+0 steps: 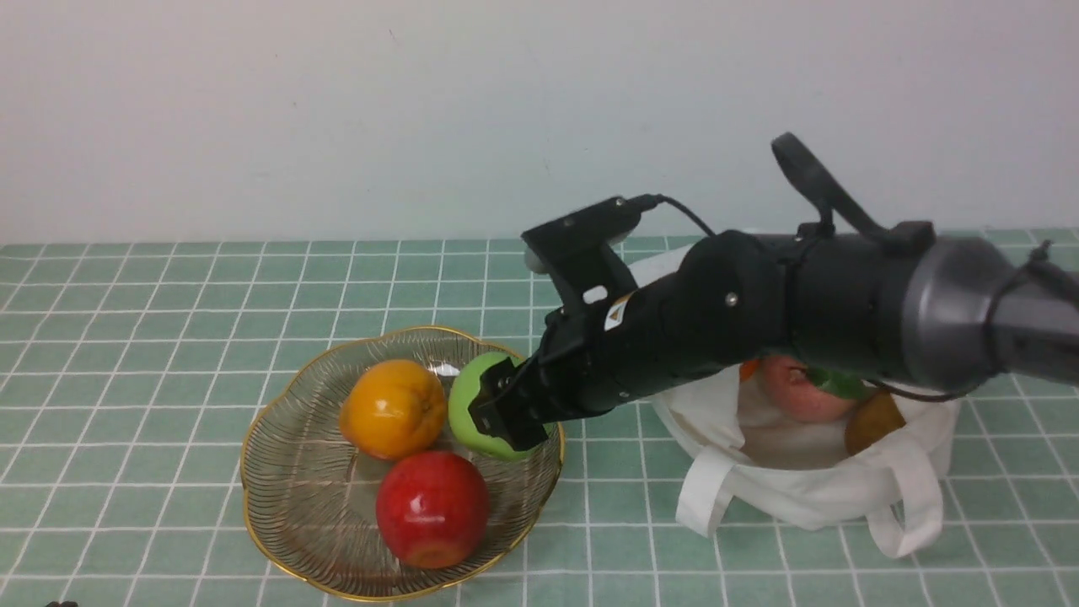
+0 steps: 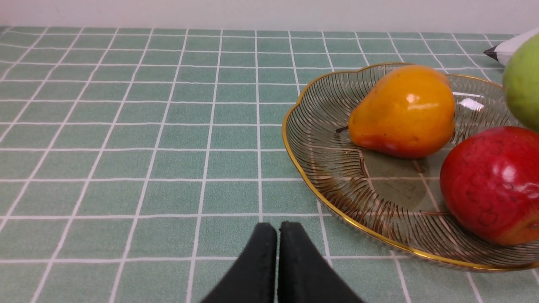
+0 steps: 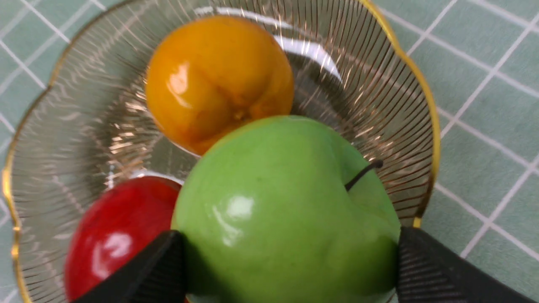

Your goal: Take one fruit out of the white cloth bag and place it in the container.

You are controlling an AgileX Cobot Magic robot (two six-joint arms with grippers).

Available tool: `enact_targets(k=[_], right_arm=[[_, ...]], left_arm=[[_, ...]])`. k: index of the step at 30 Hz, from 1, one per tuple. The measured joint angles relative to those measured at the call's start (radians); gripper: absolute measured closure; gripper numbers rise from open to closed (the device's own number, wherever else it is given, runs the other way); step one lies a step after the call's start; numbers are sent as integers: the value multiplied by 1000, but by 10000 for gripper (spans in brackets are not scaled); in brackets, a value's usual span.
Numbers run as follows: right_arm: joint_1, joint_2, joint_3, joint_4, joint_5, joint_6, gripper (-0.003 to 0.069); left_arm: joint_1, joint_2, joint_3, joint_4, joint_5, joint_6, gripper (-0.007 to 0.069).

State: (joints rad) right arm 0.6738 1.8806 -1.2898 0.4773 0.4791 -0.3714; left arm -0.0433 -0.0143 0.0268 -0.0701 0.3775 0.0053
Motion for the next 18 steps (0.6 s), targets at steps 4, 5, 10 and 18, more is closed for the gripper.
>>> enact_targets(k=[4,5,10,18], right_arm=[[0,40,-25,0,22,7,58],[0,40,-26,0,26,11,46],[0,40,-33,0,49,19,-27],[0,-83,-33,-101,126,111,48]], left_arm=[[0,0,0,0,0,0,632],[0,0,0,0,0,0,632],[0,0,0,0,0,0,632],[0,0,0,0,0,0,632]])
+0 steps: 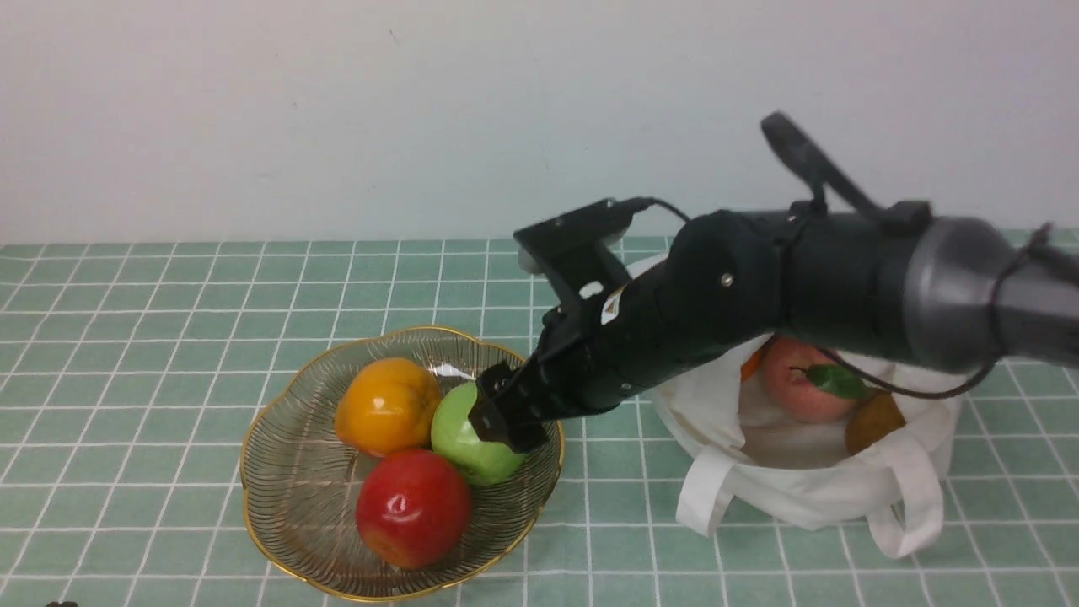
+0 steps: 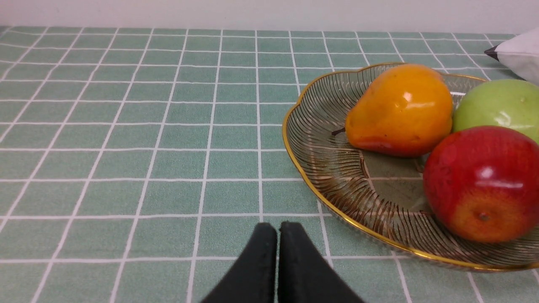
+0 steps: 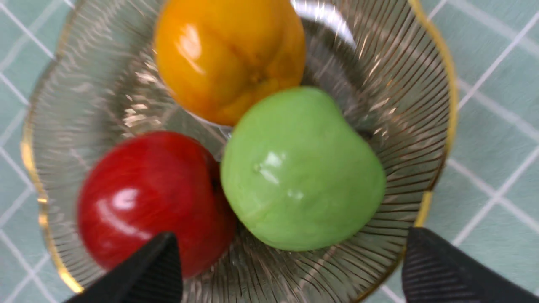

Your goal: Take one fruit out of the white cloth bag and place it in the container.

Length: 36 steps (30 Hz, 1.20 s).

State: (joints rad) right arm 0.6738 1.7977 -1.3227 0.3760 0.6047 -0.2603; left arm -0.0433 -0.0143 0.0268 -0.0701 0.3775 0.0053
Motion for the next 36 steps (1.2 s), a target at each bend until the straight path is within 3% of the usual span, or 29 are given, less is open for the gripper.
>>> enact_targets(k=[1,2,7,8,9,12,20,28,36], right_arm=[[0,-46,0,-40,8,36,93],[0,-56,0,-49,9,43,93],[0,-383,0,-349,82,290,481],[0,-395,0,-360,82,290,481],[0,-464,0,-422,105,333,559],[0,-631,6,-559,163,432,653],[0,-1129,273,-774,140,615,671],[0,-1592,675,-790,-103,646,671],[0,-1812,942,-741,-261,667,673]], left_arm=[[0,0,0,0,0,0,632],[0,0,0,0,0,0,632],[0,0,0,0,0,0,632],[0,0,0,0,0,0,632],[0,0,0,0,0,0,632],[0,0,0,0,0,0,632],[0,0,0,0,0,0,632],[0,0,0,0,0,0,632],[0,0,0,0,0,0,632]])
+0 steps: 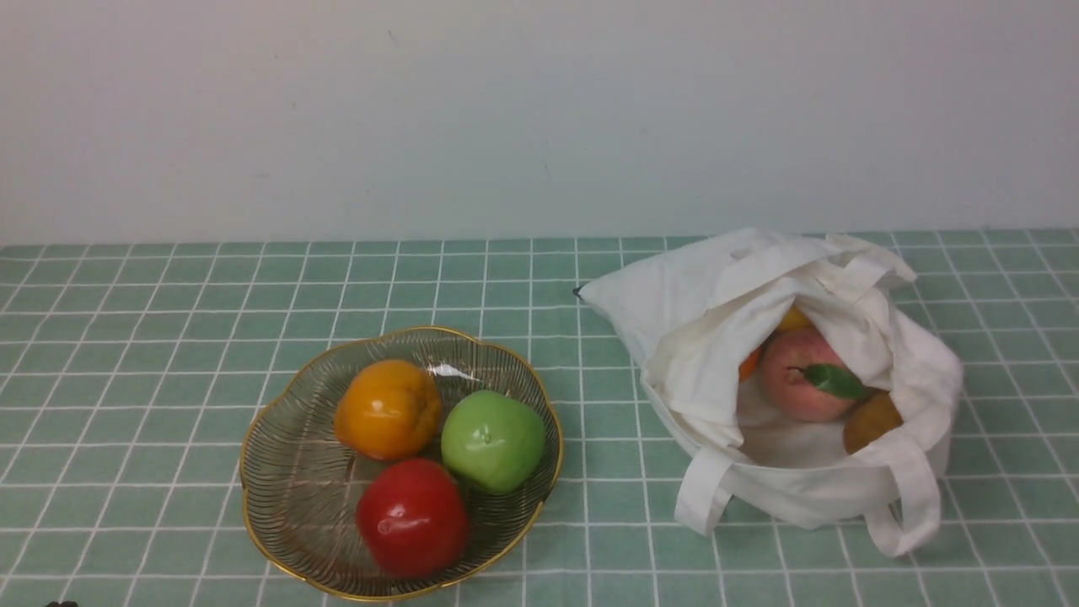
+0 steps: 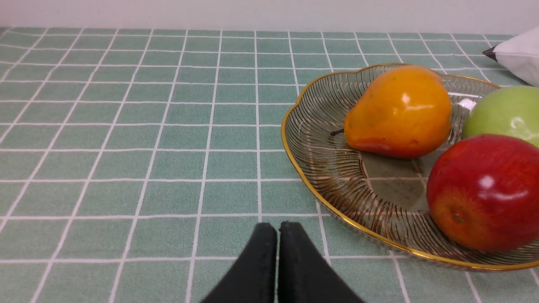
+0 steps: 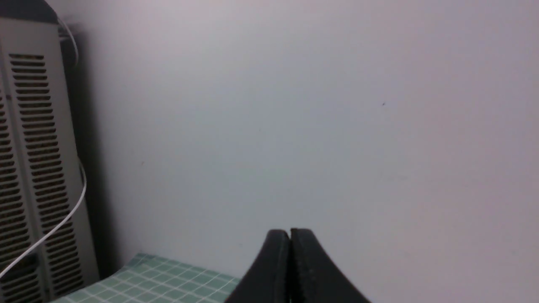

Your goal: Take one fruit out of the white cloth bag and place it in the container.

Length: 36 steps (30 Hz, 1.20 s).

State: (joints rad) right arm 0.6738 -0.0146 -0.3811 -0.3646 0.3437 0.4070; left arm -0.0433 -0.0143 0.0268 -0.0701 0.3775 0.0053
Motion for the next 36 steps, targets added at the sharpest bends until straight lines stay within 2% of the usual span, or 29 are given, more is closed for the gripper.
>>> enact_targets(k=[13,20,25,28,34,36], right_arm=[[0,-1,128,83,-35,-2,673],[0,-1,190,250,-102,-186,673],[0,-1,201,277,-111,-238,673],[-43,-1,215,272,-112,-253,673],[-413,-1,360,262,-106,-255,673],[-485,-1,395,261,-90,-255,673]], left_arm=[[0,0,0,0,0,0,632],[0,0,0,0,0,0,632],[0,0,0,0,0,0,632],[0,0,0,0,0,0,632],[0,0,0,0,0,0,632],[0,0,0,0,0,0,632]])
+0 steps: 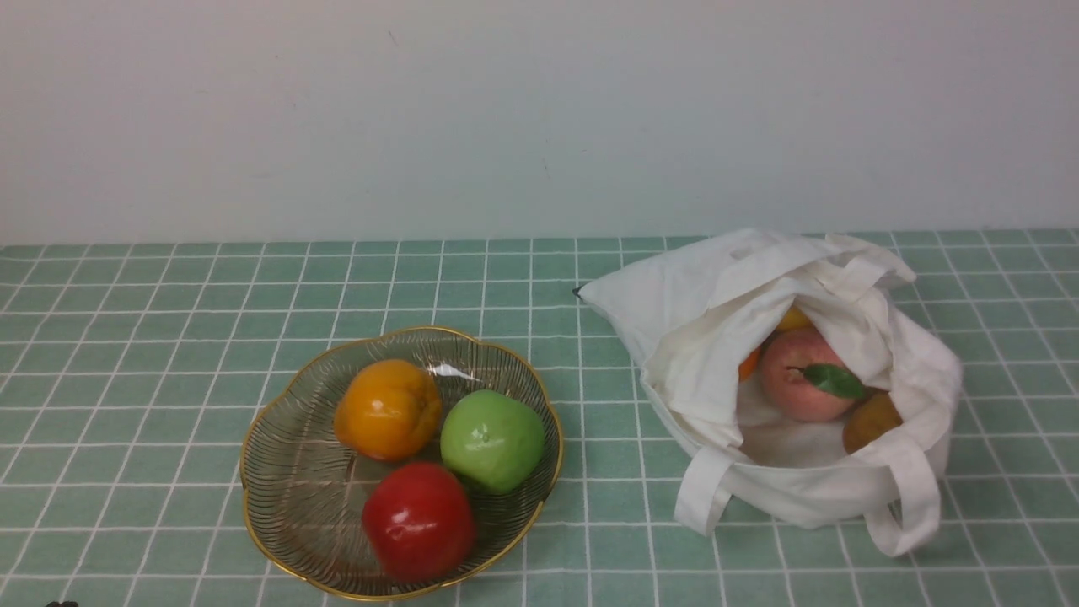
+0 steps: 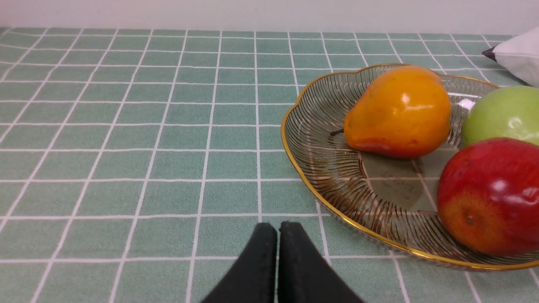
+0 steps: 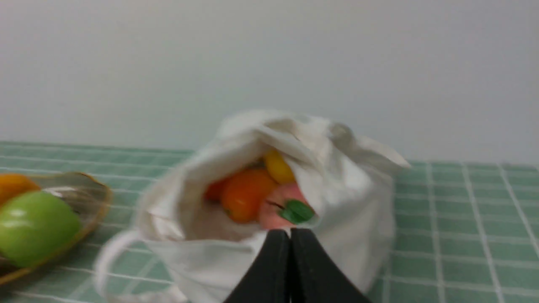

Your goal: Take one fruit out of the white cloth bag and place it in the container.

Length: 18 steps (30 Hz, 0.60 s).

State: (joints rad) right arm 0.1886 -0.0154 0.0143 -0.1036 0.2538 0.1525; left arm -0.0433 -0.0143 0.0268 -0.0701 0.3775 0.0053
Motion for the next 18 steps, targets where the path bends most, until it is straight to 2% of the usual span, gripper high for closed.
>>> enact_targets(k=[2,4,18], right_arm=[[-99,0,13,-3,66,0,673],[-137,1,12,-7,106,-1,673],[-146,1,9,-11,122,-4,673]], left_arm=[[0,0,0,0,0,0,632],[0,0,0,0,0,0,632],[0,0,0,0,0,0,632]])
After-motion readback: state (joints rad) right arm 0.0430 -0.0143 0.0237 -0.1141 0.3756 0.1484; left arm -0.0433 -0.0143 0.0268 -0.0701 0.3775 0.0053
